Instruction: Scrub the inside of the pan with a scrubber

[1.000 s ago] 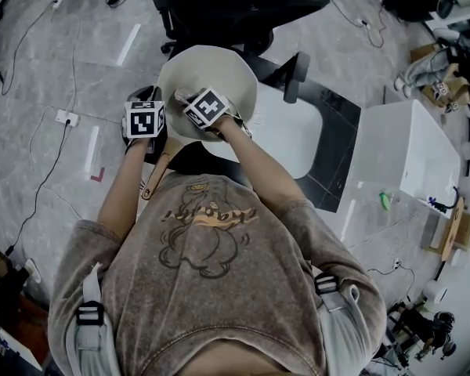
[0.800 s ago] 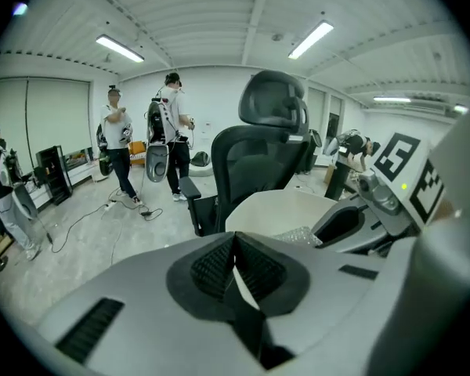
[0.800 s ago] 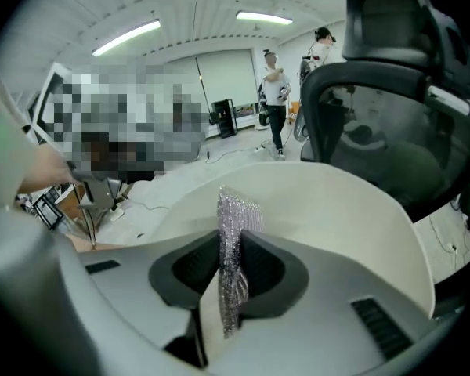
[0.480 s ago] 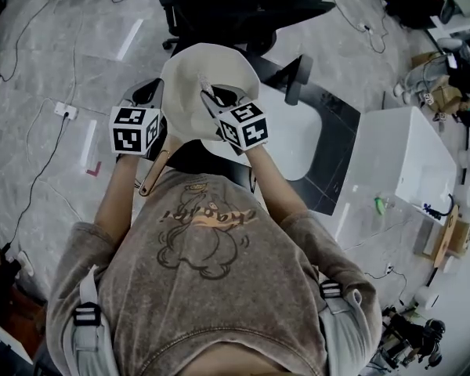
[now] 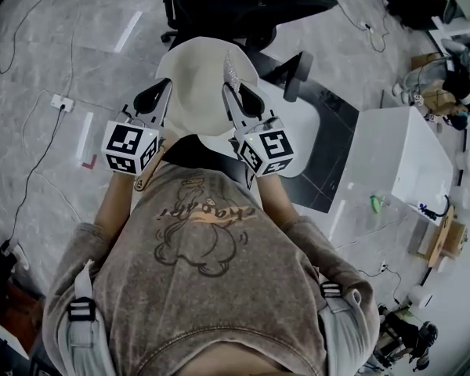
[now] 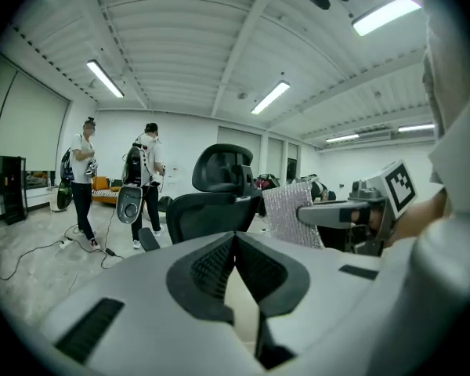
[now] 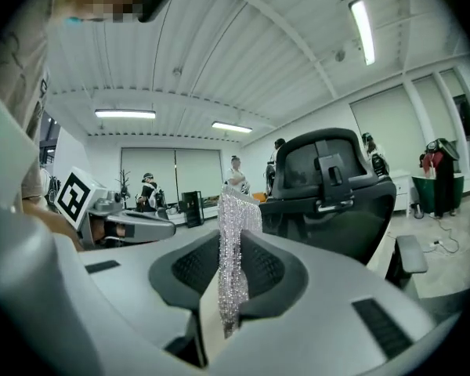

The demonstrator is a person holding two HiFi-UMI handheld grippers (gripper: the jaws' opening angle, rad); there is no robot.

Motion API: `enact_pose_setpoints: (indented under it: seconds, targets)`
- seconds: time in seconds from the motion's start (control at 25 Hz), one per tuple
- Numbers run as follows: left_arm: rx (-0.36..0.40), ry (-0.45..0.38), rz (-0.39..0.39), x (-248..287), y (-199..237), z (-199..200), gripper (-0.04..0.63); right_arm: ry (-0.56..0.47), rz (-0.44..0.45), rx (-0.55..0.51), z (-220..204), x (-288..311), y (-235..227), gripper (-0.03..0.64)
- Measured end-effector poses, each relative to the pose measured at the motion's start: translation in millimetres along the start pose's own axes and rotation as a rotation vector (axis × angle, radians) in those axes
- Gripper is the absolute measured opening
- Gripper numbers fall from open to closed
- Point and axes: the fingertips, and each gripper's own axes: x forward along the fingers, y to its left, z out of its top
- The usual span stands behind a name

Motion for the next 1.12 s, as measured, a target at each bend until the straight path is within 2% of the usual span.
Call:
enact_pose_setpoints:
  seconds: [0.2, 0.48, 1.12]
  targets:
    - [0.000, -0.050, 0.020, -2.6, -0.8, 5.4, 0.018, -0.065, -0.039, -0.001, 7.2, -8.6, -5.8, 0.087]
    - [-0.003, -0.083, 0.050, -2.1, 1.6, 9.9, 0.018, -0.045, -0.065, -0.018, 3.1, -7.3, -2.6, 0.084]
    - [-0.017, -0.062, 0.072, -1.2, 6.0, 2.7, 0.018, -0.014, -0.064, -0.023, -3.9, -7.8, 3.0, 0.084]
